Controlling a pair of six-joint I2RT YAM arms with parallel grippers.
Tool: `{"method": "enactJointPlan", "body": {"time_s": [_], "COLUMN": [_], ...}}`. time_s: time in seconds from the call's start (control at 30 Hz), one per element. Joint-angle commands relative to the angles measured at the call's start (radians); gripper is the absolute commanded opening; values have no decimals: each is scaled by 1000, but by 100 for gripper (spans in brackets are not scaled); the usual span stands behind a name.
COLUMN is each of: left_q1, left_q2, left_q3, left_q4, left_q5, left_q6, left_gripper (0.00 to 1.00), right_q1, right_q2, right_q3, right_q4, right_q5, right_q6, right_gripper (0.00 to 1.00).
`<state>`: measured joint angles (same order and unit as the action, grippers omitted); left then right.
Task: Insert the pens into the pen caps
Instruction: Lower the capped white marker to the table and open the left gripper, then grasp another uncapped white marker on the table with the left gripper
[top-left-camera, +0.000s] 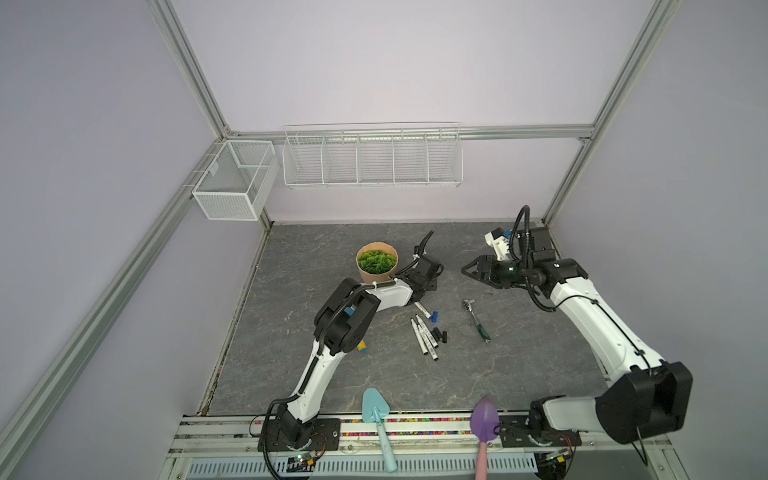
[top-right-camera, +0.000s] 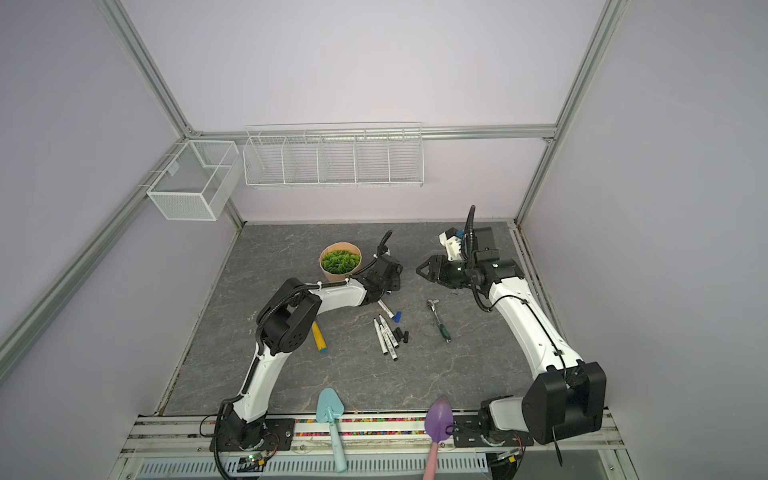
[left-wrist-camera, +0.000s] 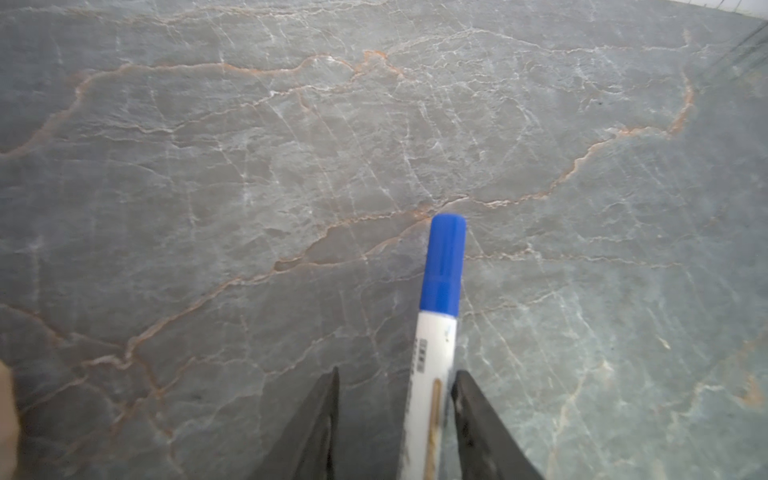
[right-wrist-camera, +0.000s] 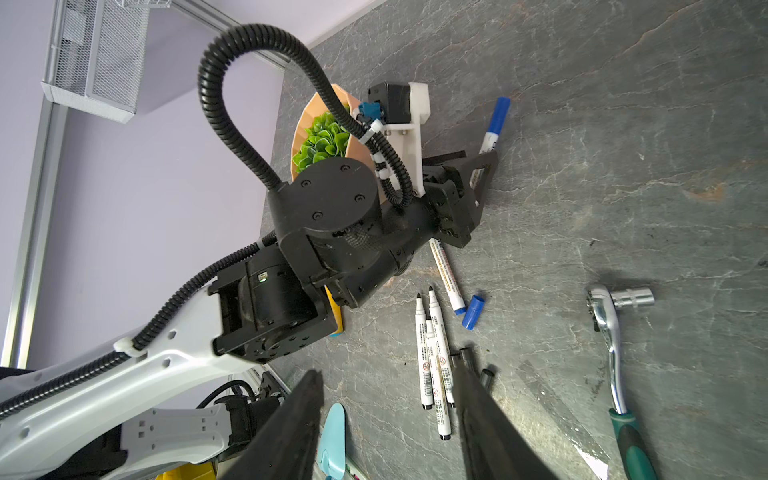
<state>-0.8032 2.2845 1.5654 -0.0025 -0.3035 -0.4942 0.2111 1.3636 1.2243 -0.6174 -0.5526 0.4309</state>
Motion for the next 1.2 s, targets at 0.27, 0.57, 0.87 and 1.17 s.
{"method": "enactJointPlan", "body": {"time_s": [0.27,0.57,0.87,1.17], "left_q1": [-4,-17,-31,-31], "left_q2": [-344,-408,-280,-216], "left_q3": [-276,-375,-244,-150], "left_q4": [81,-169,-281,-389], "left_q5": [29,114,158,174], "left_q6": [79,-1,-63,-60], "left_gripper": [61,68,71,51], "right_q1": [3,48,58,59], "right_q2": [10,61,62,62], "right_q3": [-10,3,17,7], "right_q4": [-57,-75,-90,-100], "right_q5": [25,43,58,69], "right_q6": [-75,-94,-105,-122], "right_gripper": [55,55,55,54]}}
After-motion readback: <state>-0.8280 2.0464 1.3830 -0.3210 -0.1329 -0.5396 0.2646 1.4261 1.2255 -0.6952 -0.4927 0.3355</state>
